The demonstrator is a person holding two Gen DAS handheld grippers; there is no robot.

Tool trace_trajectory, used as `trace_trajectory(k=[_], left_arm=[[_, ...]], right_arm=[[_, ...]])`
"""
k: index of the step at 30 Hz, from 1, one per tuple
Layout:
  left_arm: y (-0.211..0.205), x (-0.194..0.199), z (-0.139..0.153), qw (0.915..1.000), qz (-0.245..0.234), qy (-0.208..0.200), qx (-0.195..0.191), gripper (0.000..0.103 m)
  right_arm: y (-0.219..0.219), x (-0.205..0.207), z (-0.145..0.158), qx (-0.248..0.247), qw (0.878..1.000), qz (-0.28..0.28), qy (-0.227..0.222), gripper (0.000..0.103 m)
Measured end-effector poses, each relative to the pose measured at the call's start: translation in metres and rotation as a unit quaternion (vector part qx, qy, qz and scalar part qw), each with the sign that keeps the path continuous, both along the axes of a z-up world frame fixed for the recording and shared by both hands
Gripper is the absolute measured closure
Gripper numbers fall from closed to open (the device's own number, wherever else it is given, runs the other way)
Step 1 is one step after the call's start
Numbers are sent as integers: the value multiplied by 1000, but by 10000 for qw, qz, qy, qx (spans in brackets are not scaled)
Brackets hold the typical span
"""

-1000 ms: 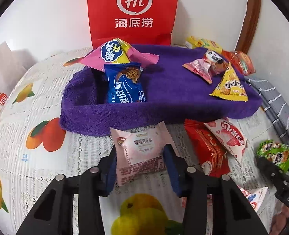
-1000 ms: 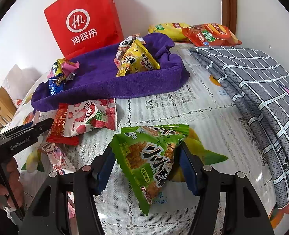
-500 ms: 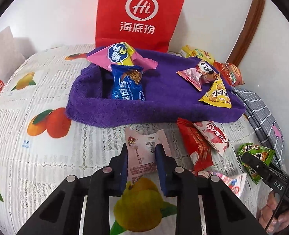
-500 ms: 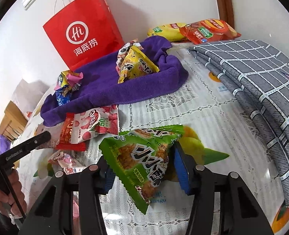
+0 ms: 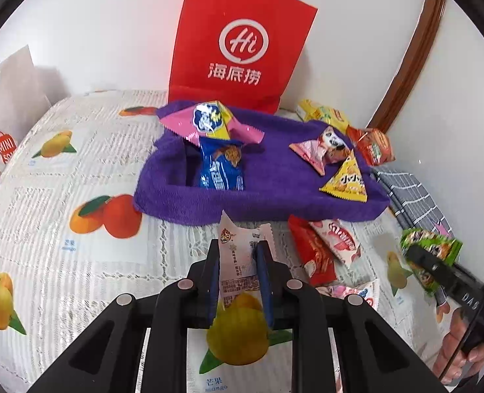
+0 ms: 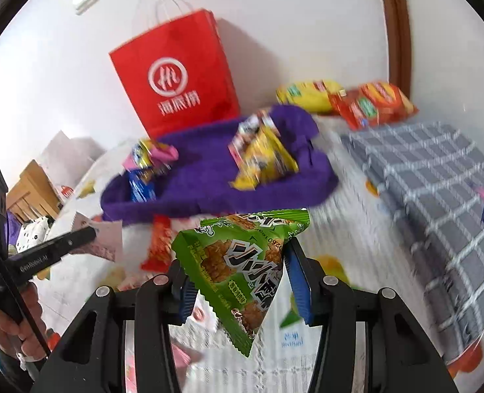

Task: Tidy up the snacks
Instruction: 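Carry the green packet onto the towel with the right tool while the left tool carries the white-pink packet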

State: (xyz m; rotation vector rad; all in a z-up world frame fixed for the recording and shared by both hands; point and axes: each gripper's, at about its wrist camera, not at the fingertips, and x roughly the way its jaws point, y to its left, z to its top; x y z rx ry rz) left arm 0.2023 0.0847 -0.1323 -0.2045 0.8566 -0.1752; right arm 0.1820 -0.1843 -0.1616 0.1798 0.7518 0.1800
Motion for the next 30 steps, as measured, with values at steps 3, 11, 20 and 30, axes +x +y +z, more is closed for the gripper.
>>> trace_trajectory(k=[3,11,20,30], left_arm=[[0,0,11,9997,22,-203,165,83],[3,18,32,9992,105,-367,130,83],[0,65,42,9988,313,-369,37,83],[-8,98,15,9980,447,-302,-315,83]], right_arm=[[6,11,13,-116,9998,16,-180,55],[22,58,37,-31,9990,192,-392,55],[40,118,41,135,9988,336,-326,55],[41,147,0,396,9986,360,-11,55]])
